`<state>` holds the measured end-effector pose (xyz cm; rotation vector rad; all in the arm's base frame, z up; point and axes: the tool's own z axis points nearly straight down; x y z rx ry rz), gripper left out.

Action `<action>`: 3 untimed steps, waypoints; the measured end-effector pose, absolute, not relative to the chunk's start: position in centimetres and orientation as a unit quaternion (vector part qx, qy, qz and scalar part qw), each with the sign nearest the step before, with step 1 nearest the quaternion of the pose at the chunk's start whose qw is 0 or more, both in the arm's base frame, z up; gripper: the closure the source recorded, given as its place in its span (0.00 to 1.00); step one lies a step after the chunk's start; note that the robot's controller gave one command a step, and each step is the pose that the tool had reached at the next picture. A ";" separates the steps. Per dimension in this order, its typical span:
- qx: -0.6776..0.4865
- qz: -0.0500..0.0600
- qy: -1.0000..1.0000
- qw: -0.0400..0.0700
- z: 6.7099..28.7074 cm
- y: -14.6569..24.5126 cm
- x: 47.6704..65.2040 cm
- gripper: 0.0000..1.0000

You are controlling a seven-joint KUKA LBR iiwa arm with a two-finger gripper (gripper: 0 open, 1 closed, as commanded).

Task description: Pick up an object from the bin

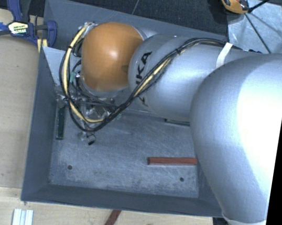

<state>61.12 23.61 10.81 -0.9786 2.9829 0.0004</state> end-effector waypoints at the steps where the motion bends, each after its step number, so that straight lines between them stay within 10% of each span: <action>1: -0.408 0.000 0.913 0.003 10.7 24.1 62.0 0.00; 2: -0.531 0.000 0.848 0.002 10.1 24.1 61.6 0.00; 3: -0.617 0.001 0.787 0.001 7.1 24.0 61.9 1.00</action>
Offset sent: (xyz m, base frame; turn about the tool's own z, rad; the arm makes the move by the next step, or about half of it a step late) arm 0.0035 0.0051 -0.0079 -0.4874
